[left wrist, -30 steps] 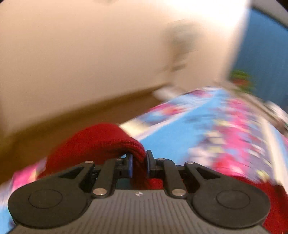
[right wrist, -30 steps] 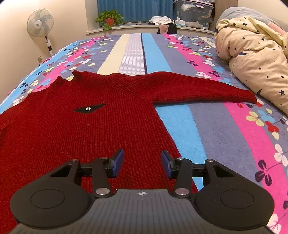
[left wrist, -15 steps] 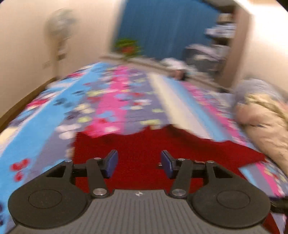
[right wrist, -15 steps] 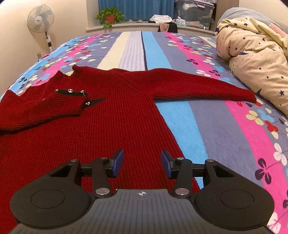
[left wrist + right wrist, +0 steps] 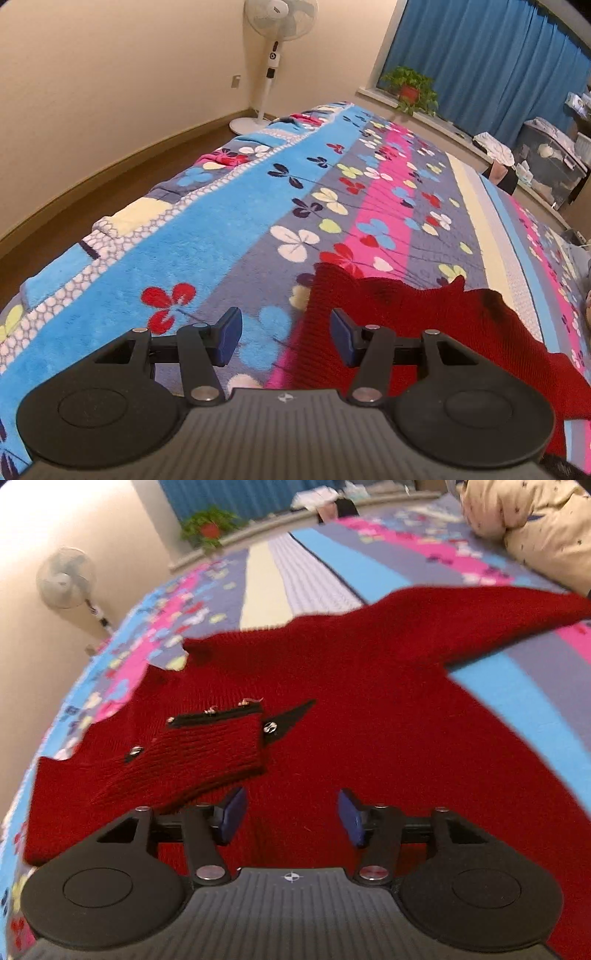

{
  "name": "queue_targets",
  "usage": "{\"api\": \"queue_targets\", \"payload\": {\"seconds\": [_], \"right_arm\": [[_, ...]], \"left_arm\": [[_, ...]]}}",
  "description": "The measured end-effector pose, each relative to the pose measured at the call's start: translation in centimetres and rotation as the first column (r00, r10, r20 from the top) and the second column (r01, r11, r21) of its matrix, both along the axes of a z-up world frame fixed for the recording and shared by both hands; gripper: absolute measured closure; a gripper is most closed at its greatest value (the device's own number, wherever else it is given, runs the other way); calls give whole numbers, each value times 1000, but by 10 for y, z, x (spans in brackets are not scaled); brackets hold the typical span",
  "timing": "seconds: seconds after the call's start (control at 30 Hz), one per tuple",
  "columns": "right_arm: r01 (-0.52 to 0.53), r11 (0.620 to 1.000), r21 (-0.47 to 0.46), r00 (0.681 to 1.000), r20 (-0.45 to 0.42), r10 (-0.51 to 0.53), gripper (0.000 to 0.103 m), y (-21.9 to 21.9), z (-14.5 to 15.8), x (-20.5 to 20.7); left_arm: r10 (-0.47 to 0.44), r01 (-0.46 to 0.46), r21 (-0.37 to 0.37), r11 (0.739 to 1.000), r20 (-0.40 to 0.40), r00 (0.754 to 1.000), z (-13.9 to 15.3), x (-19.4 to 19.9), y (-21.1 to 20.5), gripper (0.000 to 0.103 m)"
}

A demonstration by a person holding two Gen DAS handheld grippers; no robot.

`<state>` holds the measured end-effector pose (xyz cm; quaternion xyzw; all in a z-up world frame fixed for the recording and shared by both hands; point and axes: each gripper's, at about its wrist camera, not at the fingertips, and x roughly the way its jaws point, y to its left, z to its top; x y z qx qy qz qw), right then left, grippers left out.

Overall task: Fold small clothes
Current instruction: 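Grasp the spread sleeve cuff with the right gripper and lift it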

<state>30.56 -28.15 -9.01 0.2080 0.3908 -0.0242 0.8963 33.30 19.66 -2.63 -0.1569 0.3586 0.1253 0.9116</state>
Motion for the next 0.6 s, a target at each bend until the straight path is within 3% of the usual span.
{"api": "queue_targets", "payload": {"seconds": [0.07, 0.13, 0.17, 0.23, 0.3, 0.4, 0.53, 0.6], "right_arm": [[13, 999, -44, 1000, 8, -12, 32, 15, -2, 16], [-4, 997, -76, 1000, 10, 5, 31, 29, -3, 30], [-17, 996, -89, 1000, 13, 18, 35, 35, -3, 35], [-60, 990, -129, 998, 17, 62, 61, 49, -2, 44], [-65, 976, -206, 997, 19, 71, 80, 60, 2, 49], [-62, 975, -213, 996, 56, 76, 86, 59, 15, 53], [26, 985, -168, 967, 253, 17, 88, 35, 65, 44], [99, 975, -201, 940, 340, -25, 88, 20, 87, 37]], "left_arm": [[-5, 5, 4, 1000, -11, 1000, -1, 2, -6, 45], [-11, 11, -2, 1000, -16, 1000, -2, 5, -6, 45], [-14, 14, -5, 1000, -16, 1000, -3, 7, -7, 45], [-18, 17, -15, 1000, -16, 1000, -2, 9, -6, 45], [-18, 18, -24, 1000, -12, 1000, -2, 10, -5, 45], [-19, 19, -33, 999, -12, 1000, -1, 11, -4, 45], [-27, 27, -53, 998, 6, 1000, 4, 9, -3, 45], [-28, 29, -53, 998, 13, 1000, 6, 9, -4, 45]]}}
